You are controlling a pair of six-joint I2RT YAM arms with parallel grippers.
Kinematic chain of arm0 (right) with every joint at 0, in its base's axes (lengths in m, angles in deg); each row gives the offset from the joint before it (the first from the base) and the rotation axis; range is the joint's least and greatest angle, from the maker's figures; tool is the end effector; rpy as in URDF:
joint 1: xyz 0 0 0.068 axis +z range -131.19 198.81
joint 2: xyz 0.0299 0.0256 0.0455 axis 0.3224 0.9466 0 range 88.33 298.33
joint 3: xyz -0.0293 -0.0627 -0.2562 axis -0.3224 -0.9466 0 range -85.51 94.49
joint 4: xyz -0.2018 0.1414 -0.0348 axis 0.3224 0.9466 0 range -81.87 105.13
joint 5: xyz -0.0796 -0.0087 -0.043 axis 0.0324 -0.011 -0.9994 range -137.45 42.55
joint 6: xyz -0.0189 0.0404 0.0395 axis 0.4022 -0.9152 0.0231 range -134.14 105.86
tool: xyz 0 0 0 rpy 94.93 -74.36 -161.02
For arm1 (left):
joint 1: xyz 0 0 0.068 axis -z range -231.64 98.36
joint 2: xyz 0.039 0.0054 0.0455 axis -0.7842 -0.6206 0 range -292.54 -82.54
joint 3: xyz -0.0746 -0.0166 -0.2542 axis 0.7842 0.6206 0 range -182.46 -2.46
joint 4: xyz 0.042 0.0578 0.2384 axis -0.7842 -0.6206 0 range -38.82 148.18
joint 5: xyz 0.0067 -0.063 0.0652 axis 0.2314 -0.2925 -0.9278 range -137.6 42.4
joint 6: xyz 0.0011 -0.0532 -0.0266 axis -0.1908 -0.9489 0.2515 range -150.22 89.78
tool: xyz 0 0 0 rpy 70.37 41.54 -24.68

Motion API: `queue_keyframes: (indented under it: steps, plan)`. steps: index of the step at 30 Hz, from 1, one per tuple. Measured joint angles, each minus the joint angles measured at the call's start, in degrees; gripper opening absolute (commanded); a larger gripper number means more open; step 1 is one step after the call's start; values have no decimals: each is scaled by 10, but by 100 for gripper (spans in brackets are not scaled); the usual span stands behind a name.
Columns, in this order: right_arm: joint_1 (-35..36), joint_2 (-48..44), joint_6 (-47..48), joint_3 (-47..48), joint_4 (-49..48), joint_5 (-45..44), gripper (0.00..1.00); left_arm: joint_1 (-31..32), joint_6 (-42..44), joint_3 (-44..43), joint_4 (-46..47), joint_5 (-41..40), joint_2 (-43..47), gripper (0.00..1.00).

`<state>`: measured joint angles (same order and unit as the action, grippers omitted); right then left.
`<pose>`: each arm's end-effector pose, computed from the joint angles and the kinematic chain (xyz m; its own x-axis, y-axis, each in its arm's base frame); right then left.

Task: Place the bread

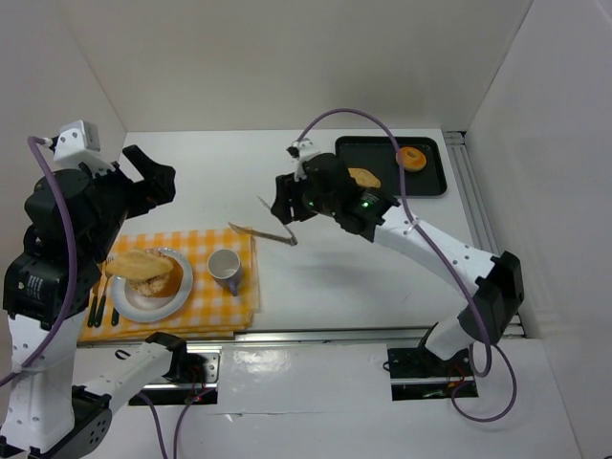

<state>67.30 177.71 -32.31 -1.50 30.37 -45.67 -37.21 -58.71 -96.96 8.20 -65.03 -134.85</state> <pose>0.2360 0.2687 0.3533 -0.5310 -0.1297 -0.8374 -0.6327 0.7181 0.2899 0.1088 -0.0144 0.5007 -0.0918 -0.4464 -0.8901 -0.1062 0.8932 -0.4370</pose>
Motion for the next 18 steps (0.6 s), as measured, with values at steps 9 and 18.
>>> queue_keyframes:
  steps: [9, 18]
  plan:
    - [-81, -89, -35, -171, -35, -118, 62, 0, 0, 18, 5, 9, -2, 99]
    - [-112, -89, -52, -203, -51, -137, 90, 0, -1, 31, 5, 25, -25, 99]
